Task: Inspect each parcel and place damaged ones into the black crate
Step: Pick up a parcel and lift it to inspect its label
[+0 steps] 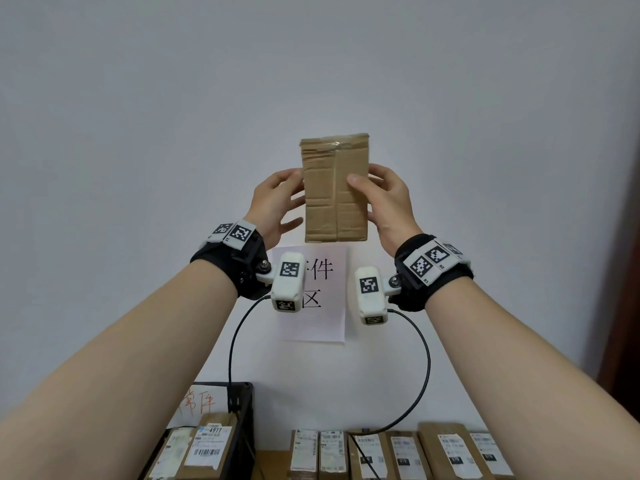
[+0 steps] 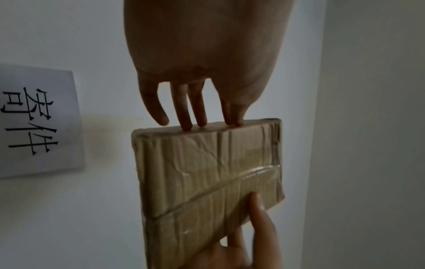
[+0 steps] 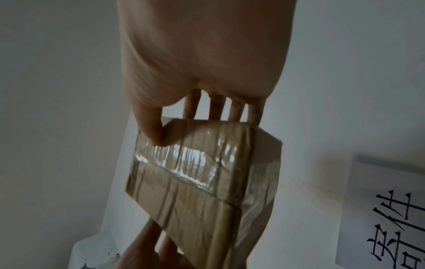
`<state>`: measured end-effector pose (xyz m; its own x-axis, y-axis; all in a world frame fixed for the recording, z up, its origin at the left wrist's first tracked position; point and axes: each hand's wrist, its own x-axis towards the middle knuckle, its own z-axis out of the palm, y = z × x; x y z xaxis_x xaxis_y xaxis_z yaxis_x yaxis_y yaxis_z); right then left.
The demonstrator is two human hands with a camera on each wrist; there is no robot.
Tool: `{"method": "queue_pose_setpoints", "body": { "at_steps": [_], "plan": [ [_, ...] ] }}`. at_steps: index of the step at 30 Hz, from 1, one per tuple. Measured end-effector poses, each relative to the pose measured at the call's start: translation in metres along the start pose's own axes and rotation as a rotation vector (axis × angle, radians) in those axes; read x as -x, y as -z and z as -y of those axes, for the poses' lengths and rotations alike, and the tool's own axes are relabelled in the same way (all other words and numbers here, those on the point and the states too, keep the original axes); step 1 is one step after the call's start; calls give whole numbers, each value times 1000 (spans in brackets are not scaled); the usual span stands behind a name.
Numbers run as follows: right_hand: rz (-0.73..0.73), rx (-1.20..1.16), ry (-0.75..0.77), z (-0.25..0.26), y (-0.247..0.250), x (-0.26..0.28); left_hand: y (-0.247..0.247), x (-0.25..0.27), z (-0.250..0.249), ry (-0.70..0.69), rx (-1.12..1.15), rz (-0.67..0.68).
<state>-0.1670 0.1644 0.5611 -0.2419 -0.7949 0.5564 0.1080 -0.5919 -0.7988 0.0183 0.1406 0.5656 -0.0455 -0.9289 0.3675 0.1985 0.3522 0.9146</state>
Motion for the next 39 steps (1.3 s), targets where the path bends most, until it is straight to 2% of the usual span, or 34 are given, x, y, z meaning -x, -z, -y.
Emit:
{"method": "queue_pose_setpoints", "body": {
  "at_steps": [3, 5, 8, 10, 13, 15, 33, 39],
  "plan": [
    [-43, -52, -13, 2, 1, -1, 5, 1, 1, 31, -64, 27],
    [-89, -64, -23, 1, 1, -2, 5, 0, 3, -12, -49, 41],
    [-183, 71, 69, -1, 2, -8, 7, 0, 7, -105, -13, -52],
    [-163, 154, 80, -3, 4, -9, 9, -1, 9, -137, 20, -95],
    [-50, 116, -9, -2, 4, -6, 8, 0, 8, -157, 52, -112],
    [-36, 88, -35, -1, 4, -3, 6, 2, 6, -161, 52, -119],
    [-23, 35, -36, 3, 2, 7, 1, 13, -1, -81, 32, -146],
    [-132, 32, 1, -1, 0, 4, 7, 11, -3, 29, -126, -74]
  ]
}}
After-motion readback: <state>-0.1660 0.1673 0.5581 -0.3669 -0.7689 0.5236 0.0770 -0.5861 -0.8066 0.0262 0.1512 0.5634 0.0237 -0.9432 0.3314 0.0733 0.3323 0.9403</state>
